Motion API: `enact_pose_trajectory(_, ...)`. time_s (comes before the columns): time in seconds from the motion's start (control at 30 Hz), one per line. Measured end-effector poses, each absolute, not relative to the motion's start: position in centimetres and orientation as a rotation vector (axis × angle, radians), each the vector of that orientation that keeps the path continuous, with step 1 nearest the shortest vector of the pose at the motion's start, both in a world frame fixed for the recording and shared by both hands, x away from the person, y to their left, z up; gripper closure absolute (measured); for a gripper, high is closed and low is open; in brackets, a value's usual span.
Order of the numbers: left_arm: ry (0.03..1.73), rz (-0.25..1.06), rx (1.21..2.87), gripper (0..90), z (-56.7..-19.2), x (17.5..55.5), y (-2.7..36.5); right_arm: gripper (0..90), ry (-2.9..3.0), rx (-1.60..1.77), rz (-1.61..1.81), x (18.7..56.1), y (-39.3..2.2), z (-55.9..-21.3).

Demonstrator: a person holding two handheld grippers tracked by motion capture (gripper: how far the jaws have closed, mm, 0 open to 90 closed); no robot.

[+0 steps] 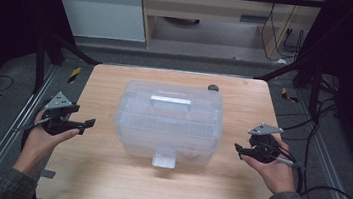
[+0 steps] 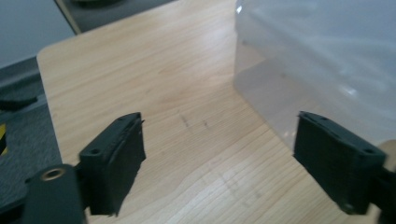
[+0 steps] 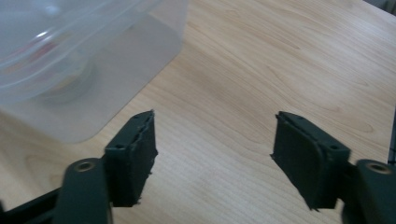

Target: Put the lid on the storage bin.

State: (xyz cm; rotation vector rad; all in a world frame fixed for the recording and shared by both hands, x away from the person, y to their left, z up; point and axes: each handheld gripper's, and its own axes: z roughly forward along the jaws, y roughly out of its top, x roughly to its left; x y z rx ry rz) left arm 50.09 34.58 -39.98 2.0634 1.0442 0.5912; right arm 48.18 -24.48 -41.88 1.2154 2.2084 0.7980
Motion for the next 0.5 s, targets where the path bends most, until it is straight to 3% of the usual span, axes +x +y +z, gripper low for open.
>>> enact_pose_trajectory(0.17,1.054,0.591,2.11,6.4,-41.5,50.9,34.4,19.6,2.163,1.3,0.804,49.3,-24.7,-42.6)
enact_pose_trajectory(0.5,1.084,0.529,2.2,4.9,-45.4,52.5,34.0,14.0,2.171,1.419,0.76,51.2,-25.3,-45.6)
